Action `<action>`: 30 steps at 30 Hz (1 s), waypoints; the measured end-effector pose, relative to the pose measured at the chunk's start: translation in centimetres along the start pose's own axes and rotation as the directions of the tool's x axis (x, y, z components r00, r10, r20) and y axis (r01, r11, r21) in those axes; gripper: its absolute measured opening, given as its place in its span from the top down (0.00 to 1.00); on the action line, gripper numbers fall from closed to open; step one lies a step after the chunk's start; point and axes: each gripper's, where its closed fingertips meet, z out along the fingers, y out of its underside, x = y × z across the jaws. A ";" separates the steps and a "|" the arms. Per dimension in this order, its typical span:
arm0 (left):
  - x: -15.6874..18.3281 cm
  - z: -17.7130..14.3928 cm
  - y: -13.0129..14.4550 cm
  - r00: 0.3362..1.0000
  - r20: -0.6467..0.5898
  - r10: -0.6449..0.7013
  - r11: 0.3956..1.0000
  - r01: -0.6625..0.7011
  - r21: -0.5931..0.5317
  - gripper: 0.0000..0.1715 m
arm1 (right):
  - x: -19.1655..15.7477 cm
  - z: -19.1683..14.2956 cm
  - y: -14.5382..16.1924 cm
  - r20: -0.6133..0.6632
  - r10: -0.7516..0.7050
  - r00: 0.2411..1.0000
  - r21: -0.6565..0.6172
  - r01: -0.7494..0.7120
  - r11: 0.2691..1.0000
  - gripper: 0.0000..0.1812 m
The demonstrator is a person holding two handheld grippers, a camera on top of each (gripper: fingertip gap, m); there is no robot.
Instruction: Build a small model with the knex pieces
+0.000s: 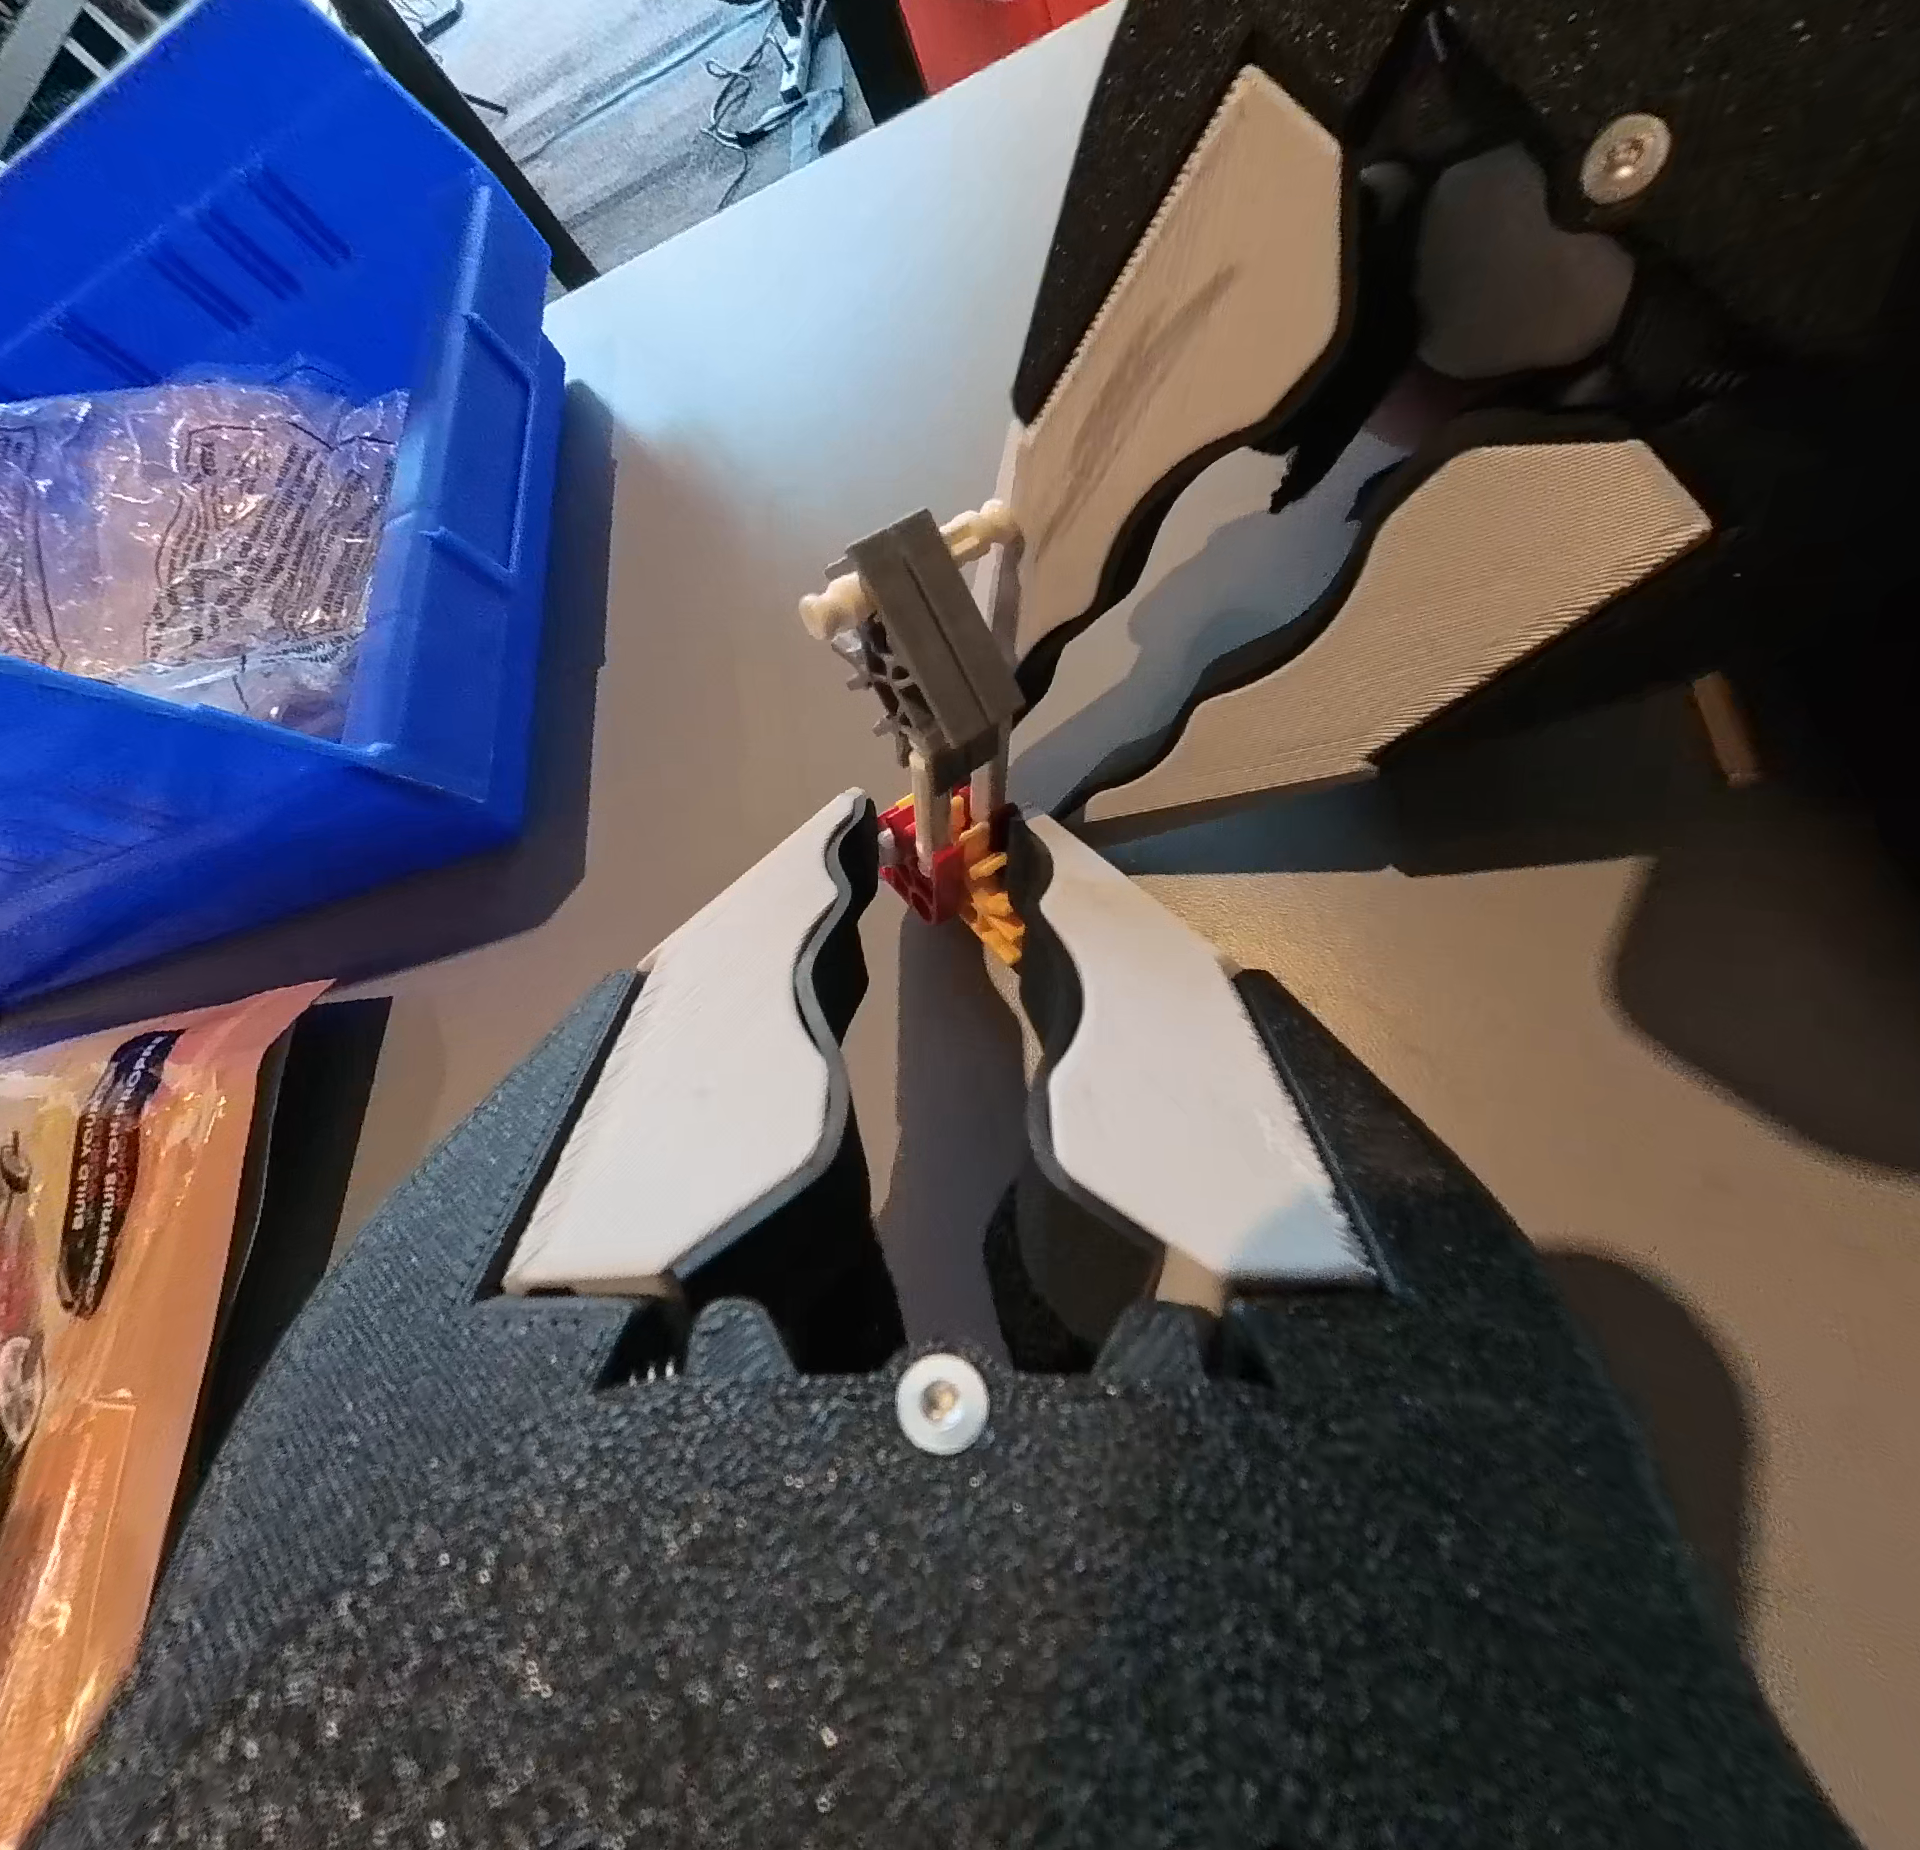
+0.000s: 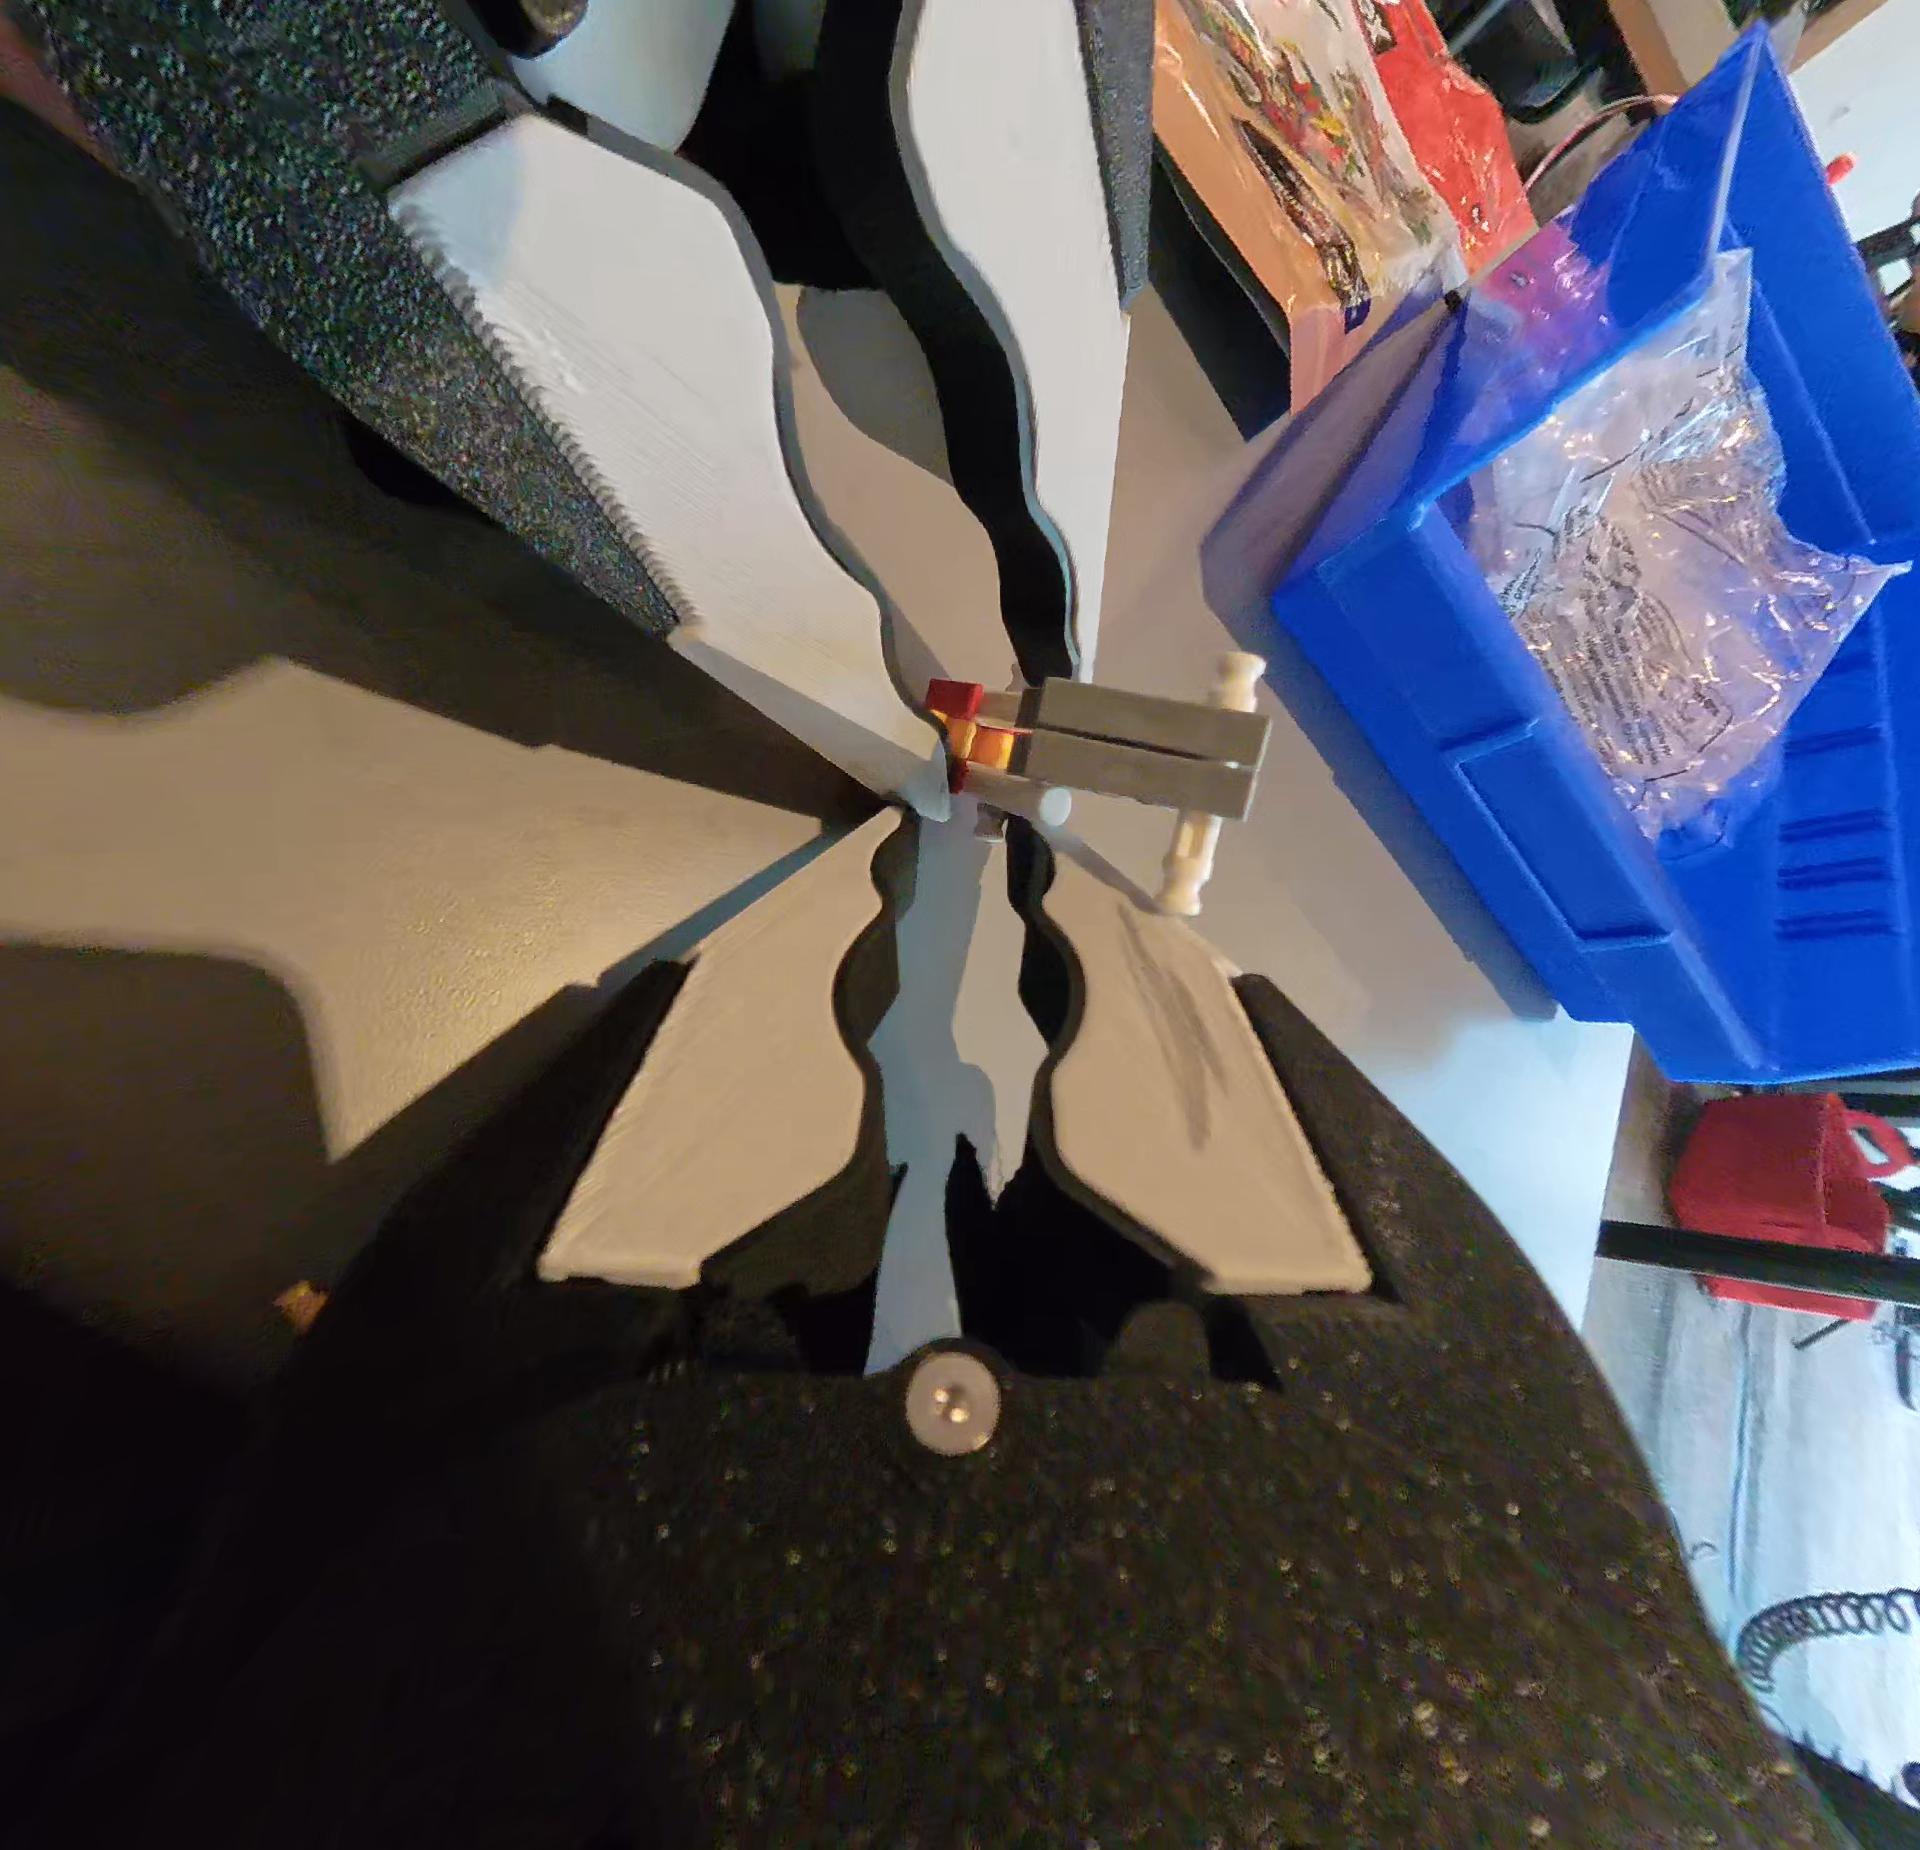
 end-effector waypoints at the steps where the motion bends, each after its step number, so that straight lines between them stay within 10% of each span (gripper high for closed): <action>1: 0.0 0.0 0.0 1.000 0.003 -0.001 1.000 0.001 -0.001 0.88 | 0.0 0.0 0.0 0.002 -0.010 1.000 0.000 0.010 1.000 0.93; 30: 0.0 -3.1 3.2 0.988 -0.122 -0.095 0.986 0.077 -0.146 0.77 | -0.1 -2.0 -1.1 0.106 0.045 0.993 0.122 -0.058 0.991 0.86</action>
